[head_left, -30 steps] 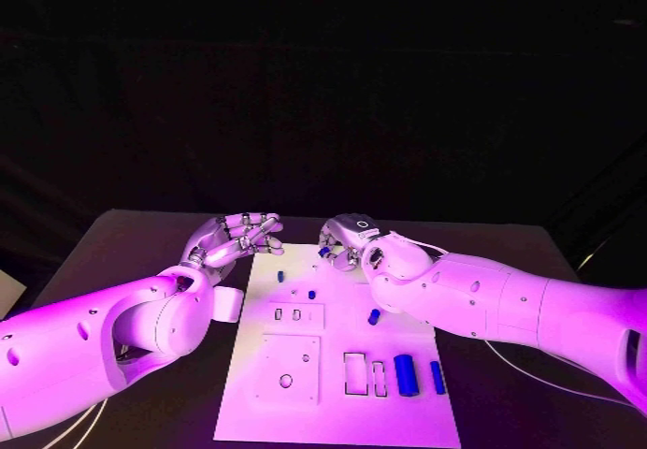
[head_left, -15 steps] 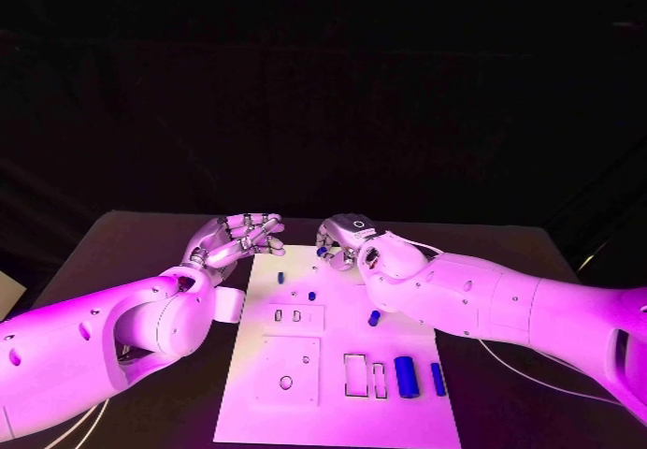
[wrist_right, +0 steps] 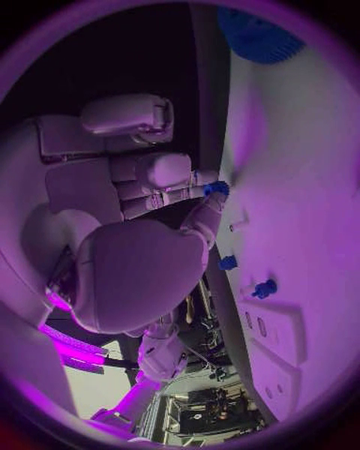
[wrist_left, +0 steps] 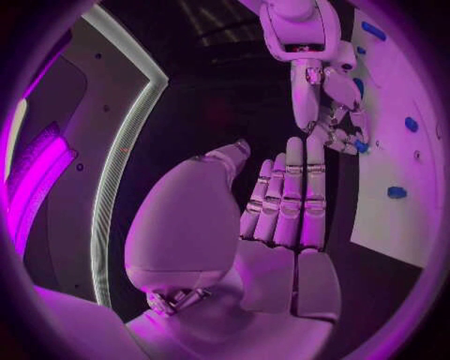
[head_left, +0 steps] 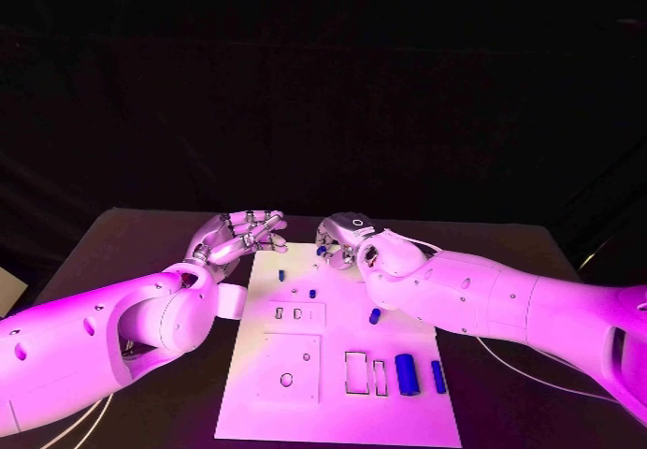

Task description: Assemble the parts on the task board

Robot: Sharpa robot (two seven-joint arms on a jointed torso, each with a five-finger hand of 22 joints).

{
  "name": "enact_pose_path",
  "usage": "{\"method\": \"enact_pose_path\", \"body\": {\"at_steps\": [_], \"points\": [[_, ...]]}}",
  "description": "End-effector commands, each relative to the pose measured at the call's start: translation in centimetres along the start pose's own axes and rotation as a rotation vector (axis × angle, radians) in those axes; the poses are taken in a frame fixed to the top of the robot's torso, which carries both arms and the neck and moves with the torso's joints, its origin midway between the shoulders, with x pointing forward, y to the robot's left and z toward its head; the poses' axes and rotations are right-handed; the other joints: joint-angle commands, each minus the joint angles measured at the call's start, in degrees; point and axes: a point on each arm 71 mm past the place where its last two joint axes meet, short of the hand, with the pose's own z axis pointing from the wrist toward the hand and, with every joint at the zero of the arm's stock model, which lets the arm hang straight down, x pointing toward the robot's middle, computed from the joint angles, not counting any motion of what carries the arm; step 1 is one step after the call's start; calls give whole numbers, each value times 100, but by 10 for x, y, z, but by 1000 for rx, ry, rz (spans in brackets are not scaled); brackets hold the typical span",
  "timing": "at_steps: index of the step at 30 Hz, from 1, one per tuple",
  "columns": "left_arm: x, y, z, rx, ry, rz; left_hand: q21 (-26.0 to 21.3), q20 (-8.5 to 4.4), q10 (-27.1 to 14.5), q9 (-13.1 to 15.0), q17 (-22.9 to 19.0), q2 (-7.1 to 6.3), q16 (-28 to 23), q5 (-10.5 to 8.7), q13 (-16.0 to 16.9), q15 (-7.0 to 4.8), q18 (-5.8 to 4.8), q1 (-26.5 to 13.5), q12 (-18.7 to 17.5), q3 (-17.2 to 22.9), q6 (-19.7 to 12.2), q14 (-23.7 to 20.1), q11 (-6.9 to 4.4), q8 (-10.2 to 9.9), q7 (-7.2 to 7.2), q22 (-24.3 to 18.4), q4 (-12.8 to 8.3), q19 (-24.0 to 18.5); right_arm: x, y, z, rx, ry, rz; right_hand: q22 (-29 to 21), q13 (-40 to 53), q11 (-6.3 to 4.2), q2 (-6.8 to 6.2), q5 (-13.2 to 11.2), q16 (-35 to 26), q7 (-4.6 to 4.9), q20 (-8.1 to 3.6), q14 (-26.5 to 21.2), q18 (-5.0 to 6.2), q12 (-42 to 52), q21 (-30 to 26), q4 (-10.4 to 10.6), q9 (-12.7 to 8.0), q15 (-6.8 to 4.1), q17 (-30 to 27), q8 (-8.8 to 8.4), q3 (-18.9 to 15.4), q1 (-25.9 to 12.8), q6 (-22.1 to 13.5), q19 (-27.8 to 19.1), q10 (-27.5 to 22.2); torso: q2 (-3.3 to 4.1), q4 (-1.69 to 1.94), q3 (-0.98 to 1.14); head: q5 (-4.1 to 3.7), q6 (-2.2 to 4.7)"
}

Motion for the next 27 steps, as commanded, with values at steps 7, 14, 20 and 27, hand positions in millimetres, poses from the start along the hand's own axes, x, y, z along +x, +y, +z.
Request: {"method": "enact_pose_path", "body": {"at_steps": [7, 14, 20, 27], "points": [[1, -2, 1, 7, 16, -7, 27, -14, 7, 7, 5, -8, 20, -40, -3, 8, 53, -37, -19, 23, 35, -25, 7, -22, 5, 5, 1, -39, 1, -2, 1, -6, 11, -5, -424, -47, 142, -261, -43, -927, 126, 152, -423, 268, 6, -908, 45, -42, 150, -1172, -304, -328, -193, -515, -744, -916, -8, -10, 1, 12, 0], [-1, -1, 1, 7, 11, -4, 43, -13, -2, 7, 16, -10, 25, -41, -5, 9, 53, -45, -23, 27, 30, -32, 9, -27, 8, 16, -1, -53, -3, -6, -4, -11, -16, 16, -1409, -35, 223, 37, -3, -1566, 18, 214, -673, 463, 153, -1909, 572, -107, 208, -1878, -609, -2162, 560, -870, -1225, -1519, -20, -10, 2, 22, 5], [-5, -1, 1, 7, 0, 1, 43, -13, -2, 7, 16, -10, 25, -41, -5, 9, 53, -45, -23, 27, 30, -32, 9, -27, 8, 16, -1, -53, -13, -23, -22, 1, -50, 62, -1247, -18, 177, 29, -5, -1554, 47, 183, -594, 425, 342, -1840, 1035, -86, 173, -1934, -617, -2448, 881, -807, -1041, -1423, -46, -57, 5, 47, 8], [-9, -1, 1, 8, -7, 5, 55, -12, -10, 7, 24, -11, 28, -41, -7, 11, 53, -50, -25, 29, 24, -37, 12, -32, 13, 24, -3, -63, -37, -56, -49, 71, -81, 198, -57, 113, 66, 18, -18, -727, 157, 84, -175, 167, 737, -845, 1172, -59, 85, -1107, -556, -2017, 1029, -523, -320, -376, -87, -98, 14, 29, 5]]}}
